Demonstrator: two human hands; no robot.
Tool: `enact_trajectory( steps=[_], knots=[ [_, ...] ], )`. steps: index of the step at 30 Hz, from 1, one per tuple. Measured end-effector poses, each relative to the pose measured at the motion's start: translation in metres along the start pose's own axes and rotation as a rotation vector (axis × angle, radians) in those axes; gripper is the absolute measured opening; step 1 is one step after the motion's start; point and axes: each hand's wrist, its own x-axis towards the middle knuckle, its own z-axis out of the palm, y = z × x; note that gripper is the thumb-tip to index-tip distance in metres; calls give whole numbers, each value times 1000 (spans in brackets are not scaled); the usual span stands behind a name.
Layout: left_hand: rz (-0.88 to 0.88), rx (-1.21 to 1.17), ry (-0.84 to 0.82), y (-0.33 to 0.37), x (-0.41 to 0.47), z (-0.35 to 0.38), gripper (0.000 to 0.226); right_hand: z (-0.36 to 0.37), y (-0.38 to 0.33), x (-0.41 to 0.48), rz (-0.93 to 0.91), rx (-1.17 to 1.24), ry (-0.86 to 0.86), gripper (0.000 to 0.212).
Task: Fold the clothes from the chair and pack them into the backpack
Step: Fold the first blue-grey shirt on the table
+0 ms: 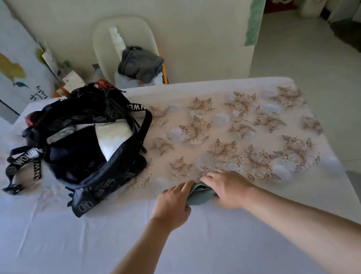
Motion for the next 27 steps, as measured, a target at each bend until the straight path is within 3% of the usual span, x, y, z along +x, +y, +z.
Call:
enact_trajectory(
  steps=[6, 15, 21, 24, 27],
  knots=[
    [-113, -137, 107, -53, -18, -83, 70, -58, -46, 61, -79, 53, 172, 50],
    [-165, -217, 401, -211, -45, -170, 52, -123, -147, 198, -196, 101, 352, 59],
    [-252, -320, 399, -310, -41, -193, 46, -145, -206, 288, -120, 159, 305, 60],
    [-279, -384, 300, -343, -30, -181, 45, -132, -219, 314, 9, 157, 119, 62],
    [-282, -450, 241, -360, -21, -165, 44, -120, -230, 329, 86, -125, 61, 58]
  ],
)
